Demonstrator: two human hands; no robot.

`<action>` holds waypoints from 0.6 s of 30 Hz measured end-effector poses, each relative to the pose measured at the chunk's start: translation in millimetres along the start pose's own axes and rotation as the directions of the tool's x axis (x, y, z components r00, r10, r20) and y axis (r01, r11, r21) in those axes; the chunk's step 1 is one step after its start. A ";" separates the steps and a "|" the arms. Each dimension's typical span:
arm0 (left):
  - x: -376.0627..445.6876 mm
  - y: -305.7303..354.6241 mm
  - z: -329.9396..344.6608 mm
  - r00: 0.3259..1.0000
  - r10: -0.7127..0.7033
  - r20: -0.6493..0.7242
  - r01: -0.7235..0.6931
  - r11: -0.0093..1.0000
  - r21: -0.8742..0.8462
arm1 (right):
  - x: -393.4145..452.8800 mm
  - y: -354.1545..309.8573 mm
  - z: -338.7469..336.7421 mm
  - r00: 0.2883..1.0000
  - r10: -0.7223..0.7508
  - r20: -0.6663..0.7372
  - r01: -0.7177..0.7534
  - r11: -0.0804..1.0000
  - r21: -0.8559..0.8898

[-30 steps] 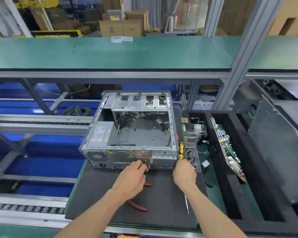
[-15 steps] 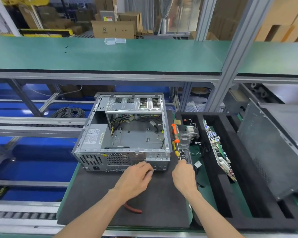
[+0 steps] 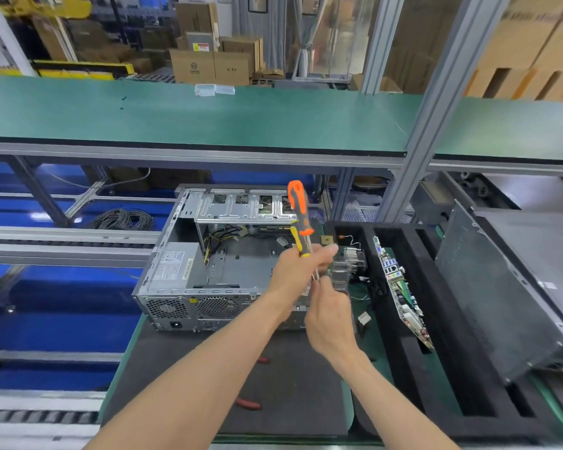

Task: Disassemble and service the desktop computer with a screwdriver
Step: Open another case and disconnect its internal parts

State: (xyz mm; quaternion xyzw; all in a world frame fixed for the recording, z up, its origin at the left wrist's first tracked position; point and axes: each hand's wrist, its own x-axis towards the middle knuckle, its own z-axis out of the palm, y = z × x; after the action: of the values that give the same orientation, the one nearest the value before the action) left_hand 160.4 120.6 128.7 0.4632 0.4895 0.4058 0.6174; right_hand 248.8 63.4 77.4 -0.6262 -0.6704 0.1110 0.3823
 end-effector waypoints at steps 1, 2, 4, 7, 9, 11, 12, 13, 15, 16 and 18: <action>2.1 3.8 -0.4 0.998 -0.044 0.033 0.047 0.993 -0.108 | -0.3 -4.1 2.6 0.999 -0.024 0.029 0.023 0.999 0.035; 3.5 6.4 -1.2 0.998 -0.062 0.028 0.066 0.978 -0.197 | -0.9 -6.8 6.3 0.997 -0.058 0.056 0.055 0.997 0.053; 2.8 8.9 -3.9 0.998 -0.041 -0.048 0.029 0.972 -0.235 | -1.1 -12.2 11.3 0.991 -0.104 0.078 0.096 0.991 0.096; -1.4 8.2 -10.6 0.993 0.011 -0.117 -0.031 0.984 -0.173 | 2.9 -16.3 12.8 0.985 -0.133 0.111 0.119 0.985 0.129; -4.4 8.9 -18.3 0.992 0.023 -0.120 -0.046 0.980 -0.192 | 4.3 -16.8 13.2 0.972 -0.169 0.164 0.145 0.978 0.146; -5.8 11.6 -28.3 0.993 0.042 -0.113 -0.063 0.980 -0.189 | 1.2 -17.2 12.0 0.961 -0.183 0.206 0.159 0.979 0.126; -5.9 13.2 -33.9 0.993 0.050 -0.107 -0.069 0.981 -0.181 | -1.6 -16.7 11.5 0.959 -0.173 0.223 0.150 0.982 0.113; -5.8 14.7 -40.2 0.994 0.054 -0.098 -0.070 0.983 -0.169 | -5.1 -14.6 11.8 0.958 -0.151 0.242 0.131 0.986 0.098; -7.5 18.0 -53.5 0.995 0.066 -0.076 -0.073 0.994 -0.087 | -12.3 -9.8 13.7 0.950 -0.120 0.290 0.101 0.992 0.078; -8.8 18.7 -60.1 0.995 0.071 -0.064 -0.071 0.997 -0.012 | -15.5 -7.7 16.0 0.937 -0.112 0.330 0.094 0.993 0.070; -11.8 17.9 -72.1 0.997 0.058 -0.043 -0.051 0.986 0.156 | -19.7 -5.5 24.4 0.892 -0.110 0.438 0.109 0.994 0.027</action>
State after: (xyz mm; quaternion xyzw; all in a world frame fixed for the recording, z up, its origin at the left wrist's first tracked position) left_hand 86.6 126.2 142.1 0.5130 0.5213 0.3942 0.5564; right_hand 227.2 52.2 56.8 -0.5459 -0.7734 0.2280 0.2277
